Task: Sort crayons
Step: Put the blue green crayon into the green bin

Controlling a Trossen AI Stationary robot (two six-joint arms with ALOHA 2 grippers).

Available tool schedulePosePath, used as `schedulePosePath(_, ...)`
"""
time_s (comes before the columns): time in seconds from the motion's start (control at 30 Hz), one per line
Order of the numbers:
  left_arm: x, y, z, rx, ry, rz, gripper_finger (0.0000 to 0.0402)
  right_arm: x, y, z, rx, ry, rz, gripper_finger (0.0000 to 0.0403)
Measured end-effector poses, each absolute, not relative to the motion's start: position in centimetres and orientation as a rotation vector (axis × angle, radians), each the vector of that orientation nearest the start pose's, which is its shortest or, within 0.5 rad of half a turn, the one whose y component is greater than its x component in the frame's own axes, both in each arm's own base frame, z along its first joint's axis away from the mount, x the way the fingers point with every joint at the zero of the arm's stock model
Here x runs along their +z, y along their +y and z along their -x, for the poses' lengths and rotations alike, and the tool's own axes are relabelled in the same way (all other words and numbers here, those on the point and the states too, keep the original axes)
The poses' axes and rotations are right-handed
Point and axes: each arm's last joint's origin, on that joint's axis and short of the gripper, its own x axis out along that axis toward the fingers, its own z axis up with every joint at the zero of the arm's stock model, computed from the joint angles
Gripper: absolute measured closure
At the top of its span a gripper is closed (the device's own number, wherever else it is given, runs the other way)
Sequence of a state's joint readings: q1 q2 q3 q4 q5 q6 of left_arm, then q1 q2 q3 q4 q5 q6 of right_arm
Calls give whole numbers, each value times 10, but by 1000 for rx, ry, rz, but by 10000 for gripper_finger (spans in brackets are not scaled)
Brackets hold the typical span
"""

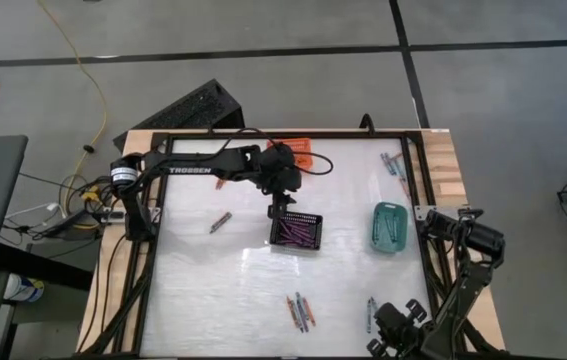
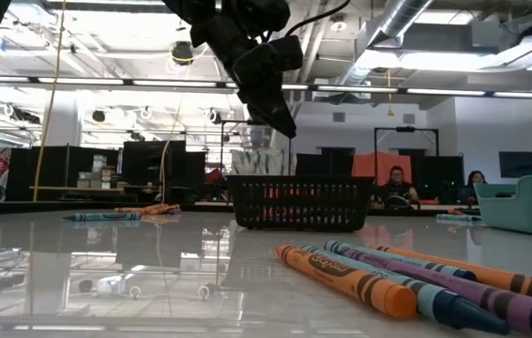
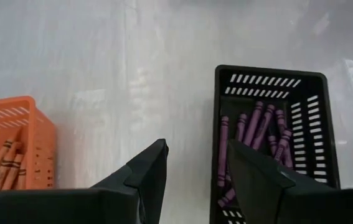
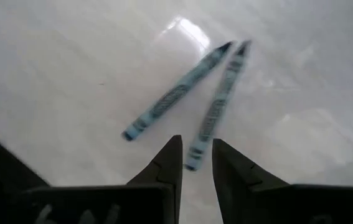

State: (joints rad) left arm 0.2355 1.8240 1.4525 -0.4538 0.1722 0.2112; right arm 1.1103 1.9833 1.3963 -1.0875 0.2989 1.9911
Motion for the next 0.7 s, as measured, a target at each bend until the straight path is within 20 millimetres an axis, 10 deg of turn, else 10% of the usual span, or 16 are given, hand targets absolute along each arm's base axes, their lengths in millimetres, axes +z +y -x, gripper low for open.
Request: schedulePosePath(0.7,253,88,-390,-23,835,1,248,138,304,-155,-697,1172,-610,341)
